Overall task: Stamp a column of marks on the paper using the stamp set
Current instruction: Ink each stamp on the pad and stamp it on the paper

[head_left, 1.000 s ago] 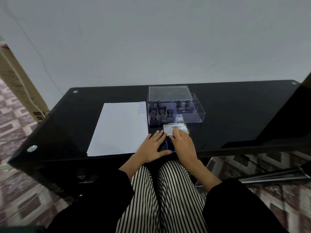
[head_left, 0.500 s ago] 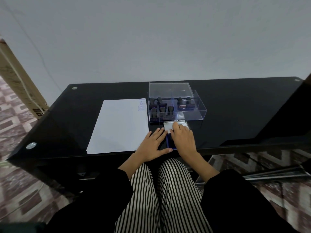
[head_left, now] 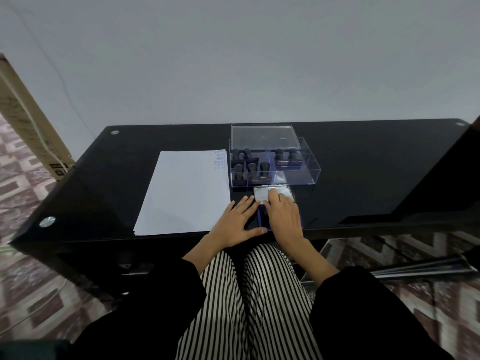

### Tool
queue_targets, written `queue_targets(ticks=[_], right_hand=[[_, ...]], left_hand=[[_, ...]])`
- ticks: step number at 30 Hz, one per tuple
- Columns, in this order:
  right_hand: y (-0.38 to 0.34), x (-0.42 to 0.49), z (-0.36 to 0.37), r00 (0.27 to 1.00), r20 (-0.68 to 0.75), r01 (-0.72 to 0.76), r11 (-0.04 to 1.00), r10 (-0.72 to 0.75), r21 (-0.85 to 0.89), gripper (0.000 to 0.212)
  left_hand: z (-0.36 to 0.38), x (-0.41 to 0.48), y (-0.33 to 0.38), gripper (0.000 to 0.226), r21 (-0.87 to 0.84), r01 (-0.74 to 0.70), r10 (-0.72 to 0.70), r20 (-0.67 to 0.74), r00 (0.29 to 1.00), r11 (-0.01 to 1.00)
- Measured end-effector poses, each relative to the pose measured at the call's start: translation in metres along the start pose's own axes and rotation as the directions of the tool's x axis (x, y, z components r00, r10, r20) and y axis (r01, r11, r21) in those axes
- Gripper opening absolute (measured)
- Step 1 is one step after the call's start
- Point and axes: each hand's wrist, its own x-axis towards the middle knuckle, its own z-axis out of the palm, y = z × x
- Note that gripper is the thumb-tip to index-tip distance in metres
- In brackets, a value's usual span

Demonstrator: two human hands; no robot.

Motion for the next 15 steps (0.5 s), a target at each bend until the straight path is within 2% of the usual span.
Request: queue_targets(ticks=[4,12,15], right_hand=[[0.000,0.005,0.001,0.996,0.092,-0.021,0.999,0.017,0.036,0.018],[0.000,-0.004,-0.003,0.999,0.036,-0.020,0.998,0.018,0.053,0.014],[-0.001,-0.006,-0.007,0.995,0.094,-0.028,0.998,0.022,0.064,0.019]], left_hand=[[0.000,0.000,0.000,0.078,-0.015,0.002,-0.002,-0.001,1.000,1.000],[0.001,0.000,0.001,0.078,-0.001,0.010,-0.010,0.004,1.000,1.000],[0.002,0.000,0.000,0.078,-0.003,0.010,-0.010,0.002,1.000,1.000]])
